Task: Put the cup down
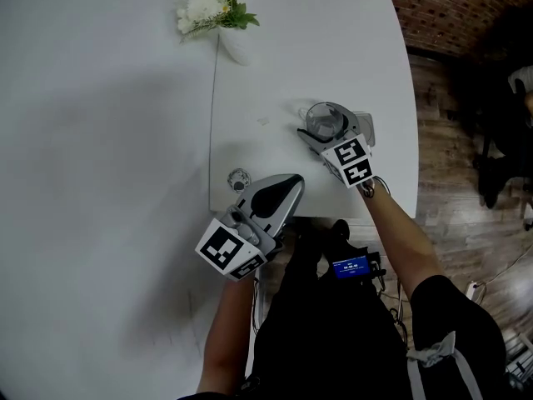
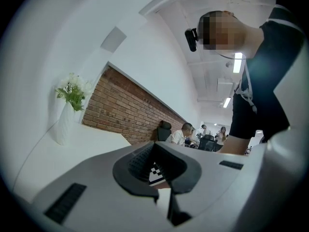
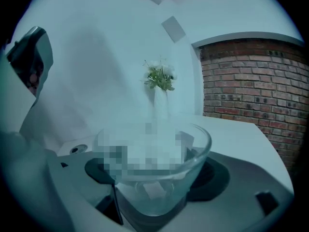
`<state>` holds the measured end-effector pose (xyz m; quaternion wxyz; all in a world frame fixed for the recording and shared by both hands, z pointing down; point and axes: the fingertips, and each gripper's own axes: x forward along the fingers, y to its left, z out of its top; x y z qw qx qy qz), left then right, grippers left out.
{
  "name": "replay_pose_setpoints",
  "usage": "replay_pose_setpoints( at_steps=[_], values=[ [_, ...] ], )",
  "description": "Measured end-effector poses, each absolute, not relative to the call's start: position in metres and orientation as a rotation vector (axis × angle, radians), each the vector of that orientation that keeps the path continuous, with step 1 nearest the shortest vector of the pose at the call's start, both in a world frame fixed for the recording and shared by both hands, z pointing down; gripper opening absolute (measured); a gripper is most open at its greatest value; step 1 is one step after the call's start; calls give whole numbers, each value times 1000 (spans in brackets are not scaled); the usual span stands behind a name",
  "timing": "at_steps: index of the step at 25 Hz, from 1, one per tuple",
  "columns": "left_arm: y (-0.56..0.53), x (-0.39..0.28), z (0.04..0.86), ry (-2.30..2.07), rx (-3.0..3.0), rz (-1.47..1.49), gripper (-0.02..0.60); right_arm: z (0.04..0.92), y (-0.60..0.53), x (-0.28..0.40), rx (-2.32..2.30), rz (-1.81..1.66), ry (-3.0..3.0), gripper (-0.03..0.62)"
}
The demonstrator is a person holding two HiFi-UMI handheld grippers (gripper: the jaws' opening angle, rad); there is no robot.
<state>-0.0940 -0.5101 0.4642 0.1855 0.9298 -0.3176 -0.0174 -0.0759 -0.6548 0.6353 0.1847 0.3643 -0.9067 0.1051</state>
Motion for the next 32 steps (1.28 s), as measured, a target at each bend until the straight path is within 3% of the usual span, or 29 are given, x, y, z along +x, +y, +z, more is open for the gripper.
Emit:
replay_pose_setpoints(
  at_steps=[21,32],
  values=[
    [-498,-73,462,-860,2639,-41,8,650,-628,-56,927,324,-2482,413],
    [-494,-71,455,-872,2650,-94,8,618,-583,14,1080,533,-2509,413]
  ],
)
